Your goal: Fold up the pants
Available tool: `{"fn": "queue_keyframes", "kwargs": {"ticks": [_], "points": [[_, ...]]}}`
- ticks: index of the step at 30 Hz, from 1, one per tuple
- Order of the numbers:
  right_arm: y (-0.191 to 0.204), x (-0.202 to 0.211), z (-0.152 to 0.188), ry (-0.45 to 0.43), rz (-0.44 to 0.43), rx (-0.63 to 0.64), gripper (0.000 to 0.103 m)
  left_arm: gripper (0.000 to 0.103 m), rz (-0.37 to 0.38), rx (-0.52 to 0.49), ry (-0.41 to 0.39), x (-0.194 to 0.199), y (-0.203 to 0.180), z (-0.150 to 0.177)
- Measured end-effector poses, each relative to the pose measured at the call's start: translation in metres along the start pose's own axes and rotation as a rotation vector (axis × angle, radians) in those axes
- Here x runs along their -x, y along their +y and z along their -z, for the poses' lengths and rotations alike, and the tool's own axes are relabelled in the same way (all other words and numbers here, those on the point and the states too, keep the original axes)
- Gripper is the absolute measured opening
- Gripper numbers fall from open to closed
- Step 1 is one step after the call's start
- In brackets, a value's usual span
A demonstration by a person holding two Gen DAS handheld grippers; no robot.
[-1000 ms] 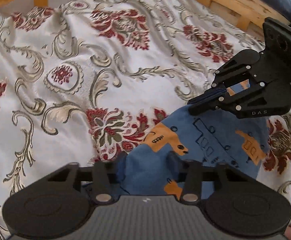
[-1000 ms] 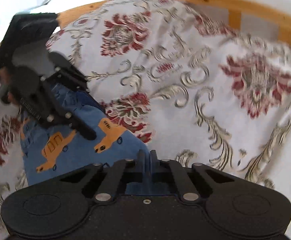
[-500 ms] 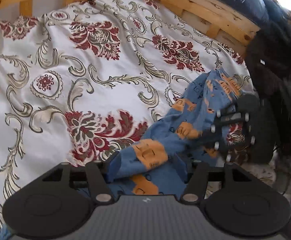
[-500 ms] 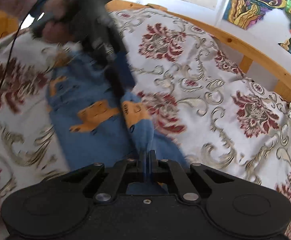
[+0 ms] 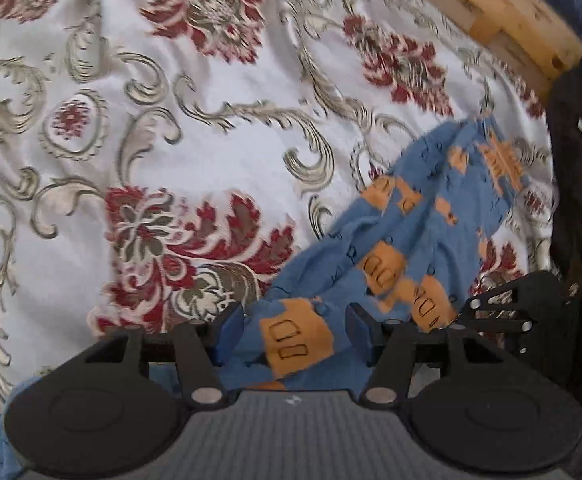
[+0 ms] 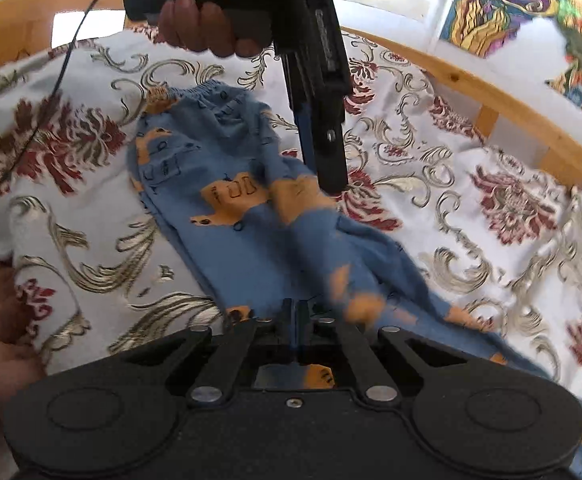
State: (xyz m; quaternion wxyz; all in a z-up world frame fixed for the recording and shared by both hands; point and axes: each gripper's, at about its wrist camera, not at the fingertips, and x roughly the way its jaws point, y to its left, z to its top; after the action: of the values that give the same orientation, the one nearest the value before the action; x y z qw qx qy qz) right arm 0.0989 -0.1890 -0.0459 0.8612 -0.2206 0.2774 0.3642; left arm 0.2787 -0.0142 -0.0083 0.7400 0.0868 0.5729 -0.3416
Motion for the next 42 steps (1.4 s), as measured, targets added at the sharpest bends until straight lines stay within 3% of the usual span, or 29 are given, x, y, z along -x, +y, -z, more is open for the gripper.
{"fn": "queue_keyframes", "kwargs": {"ticks": [3, 7, 8, 10, 14, 17, 18, 25, 29, 31, 34, 36, 40, 42], "points": [[0.003, 0.002, 0.003, -0.008, -0.008, 0.003, 0.0, 0.062, -0.015, 0.013, 0.024, -0.011, 0.0, -0.005], [-0.004, 0.007, 0.001, -0.04, -0.011, -0.026, 0.002, 0.064, 0.027, 0.104, -0.016, -0.006, 0.011, -0.011], [-0.008, 0.011, -0.001, -0.066, -0.004, -0.05, 0.009, 0.065, 0.032, 0.122, -0.025, -0.005, 0.015, -0.012], [-0.016, 0.016, -0.004, -0.106, 0.029, -0.098, 0.036, 0.067, 0.03, 0.149, -0.025, -0.004, 0.021, -0.012], [-0.035, 0.006, -0.008, -0.098, 0.048, -0.173, 0.04, 0.067, 0.028, 0.188, 0.01, -0.012, 0.032, -0.006], [-0.043, -0.008, -0.004, -0.031, 0.005, -0.236, 0.038, 0.057, 0.057, 0.205, 0.027, -0.016, 0.035, -0.001], [-0.044, -0.01, -0.002, -0.017, -0.005, -0.25, 0.038, 0.05, 0.062, 0.199, 0.026, -0.016, 0.034, 0.0], [-0.039, -0.008, 0.003, 0.0, -0.044, -0.256, 0.038, 0.021, 0.009, 0.128, 0.009, -0.012, 0.024, 0.006], [-0.04, -0.008, 0.005, 0.0, -0.055, -0.273, 0.038, 0.013, -0.038, 0.103, -0.093, 0.001, 0.013, 0.012], [-0.042, -0.007, 0.004, -0.007, -0.058, -0.284, 0.038, 0.012, -0.101, 0.054, -0.158, 0.01, 0.0, 0.019], [-0.054, 0.002, 0.002, -0.054, -0.068, -0.343, 0.039, 0.011, -0.279, -0.136, -0.276, 0.02, -0.037, 0.034], [-0.07, 0.006, -0.001, -0.076, -0.089, -0.421, 0.041, 0.011, -0.34, -0.233, -0.334, 0.023, -0.055, 0.043], [-0.105, -0.001, -0.004, -0.047, -0.115, -0.525, 0.039, 0.011, -0.355, -0.273, -0.398, 0.024, -0.063, 0.051], [-0.122, -0.009, -0.004, 0.004, -0.187, -0.566, 0.039, 0.011, -0.359, -0.279, -0.416, 0.026, -0.062, 0.054]]}}
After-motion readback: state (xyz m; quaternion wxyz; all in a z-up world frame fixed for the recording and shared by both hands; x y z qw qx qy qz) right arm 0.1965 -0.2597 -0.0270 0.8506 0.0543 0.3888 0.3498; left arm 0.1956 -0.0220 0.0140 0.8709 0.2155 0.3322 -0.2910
